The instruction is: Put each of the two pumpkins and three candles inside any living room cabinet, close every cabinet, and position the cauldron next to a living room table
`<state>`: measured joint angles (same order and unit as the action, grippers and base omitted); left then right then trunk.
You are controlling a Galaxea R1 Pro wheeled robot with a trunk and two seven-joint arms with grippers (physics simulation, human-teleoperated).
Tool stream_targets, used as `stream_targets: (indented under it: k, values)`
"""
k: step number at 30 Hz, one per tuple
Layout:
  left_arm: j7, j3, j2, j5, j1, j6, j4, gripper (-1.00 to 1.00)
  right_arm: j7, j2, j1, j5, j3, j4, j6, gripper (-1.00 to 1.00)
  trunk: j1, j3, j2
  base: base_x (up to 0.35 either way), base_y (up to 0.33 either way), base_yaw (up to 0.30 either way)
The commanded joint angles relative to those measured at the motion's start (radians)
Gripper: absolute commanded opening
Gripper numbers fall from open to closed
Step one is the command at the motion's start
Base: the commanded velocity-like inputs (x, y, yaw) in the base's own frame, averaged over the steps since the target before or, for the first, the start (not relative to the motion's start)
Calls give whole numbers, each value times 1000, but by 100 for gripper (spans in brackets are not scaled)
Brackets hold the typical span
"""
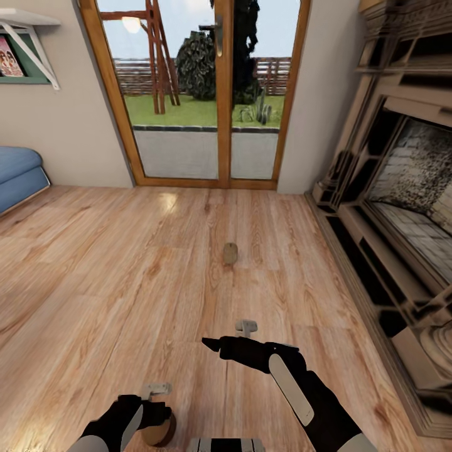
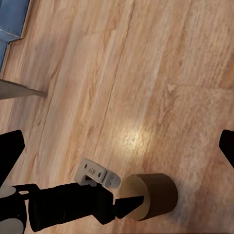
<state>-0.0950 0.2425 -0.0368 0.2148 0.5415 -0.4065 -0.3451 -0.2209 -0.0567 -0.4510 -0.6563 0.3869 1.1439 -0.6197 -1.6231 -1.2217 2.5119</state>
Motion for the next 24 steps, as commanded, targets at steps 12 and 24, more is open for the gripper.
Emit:
stream_targets:
  k: [12,24]
  values:
    - [0,-1,-1,1,0,0,0,100,0,0,0,0,0,0,0,100,-4,-31,2,0,0,0]
    - [1,1,0,0,0,1,0,100,0,0,0,0,1,0,0,100,-6,-50,3,0,0,0]
